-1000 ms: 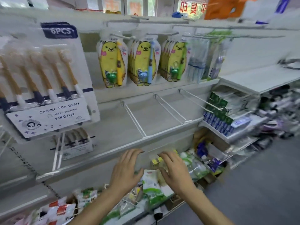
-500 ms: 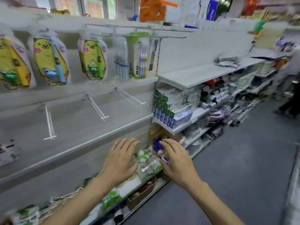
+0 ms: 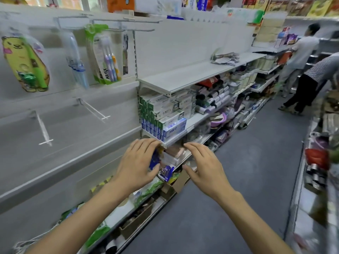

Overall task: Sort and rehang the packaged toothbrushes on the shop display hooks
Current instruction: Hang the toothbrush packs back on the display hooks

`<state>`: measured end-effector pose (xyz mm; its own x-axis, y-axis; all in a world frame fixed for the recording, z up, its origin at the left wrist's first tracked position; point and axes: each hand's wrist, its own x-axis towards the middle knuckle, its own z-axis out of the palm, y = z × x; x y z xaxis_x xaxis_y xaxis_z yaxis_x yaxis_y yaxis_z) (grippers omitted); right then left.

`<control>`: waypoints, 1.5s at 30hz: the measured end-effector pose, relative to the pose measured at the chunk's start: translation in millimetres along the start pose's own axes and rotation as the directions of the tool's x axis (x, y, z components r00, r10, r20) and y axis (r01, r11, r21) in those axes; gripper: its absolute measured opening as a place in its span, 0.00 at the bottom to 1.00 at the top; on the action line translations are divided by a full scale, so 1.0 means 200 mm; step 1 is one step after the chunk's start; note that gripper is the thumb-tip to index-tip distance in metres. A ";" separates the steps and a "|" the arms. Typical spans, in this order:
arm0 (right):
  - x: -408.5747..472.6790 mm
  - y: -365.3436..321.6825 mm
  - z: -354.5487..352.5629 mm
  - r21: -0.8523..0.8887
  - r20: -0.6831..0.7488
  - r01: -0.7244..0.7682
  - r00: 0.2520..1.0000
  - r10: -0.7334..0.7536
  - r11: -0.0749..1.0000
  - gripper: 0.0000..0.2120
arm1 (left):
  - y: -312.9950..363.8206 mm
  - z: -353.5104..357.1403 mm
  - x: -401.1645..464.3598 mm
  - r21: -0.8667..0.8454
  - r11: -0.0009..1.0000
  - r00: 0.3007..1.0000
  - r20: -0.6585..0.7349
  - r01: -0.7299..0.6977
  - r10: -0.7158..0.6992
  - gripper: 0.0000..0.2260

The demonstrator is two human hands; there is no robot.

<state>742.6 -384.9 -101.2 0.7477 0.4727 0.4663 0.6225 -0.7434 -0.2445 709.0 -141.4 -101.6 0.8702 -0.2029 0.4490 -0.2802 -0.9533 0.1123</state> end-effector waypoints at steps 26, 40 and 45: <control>0.94 1.53 -0.05 -0.126 -0.038 -0.224 0.974 0.221 0.966 0.28 | 0.13 0.85 1.88 -0.079 0.969 0.971 0.024 -0.234 0.236 0.26; 1.47 2.58 0.02 -0.063 0.012 -0.156 0.988 0.157 0.986 0.29 | 0.33 1.37 2.72 -0.038 0.990 0.990 0.027 -0.136 0.137 0.26; 1.72 3.04 0.00 -0.035 0.040 -0.090 0.995 0.091 0.995 0.28 | 0.44 1.53 3.10 -0.017 0.998 0.998 0.013 -0.064 0.064 0.25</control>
<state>1379.2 -674.4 -89.3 0.8101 0.4215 0.4075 0.5443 -0.7991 -0.2555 1348.9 -420.1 -84.7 0.8555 -0.2663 0.4440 -0.3420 -0.9345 0.0985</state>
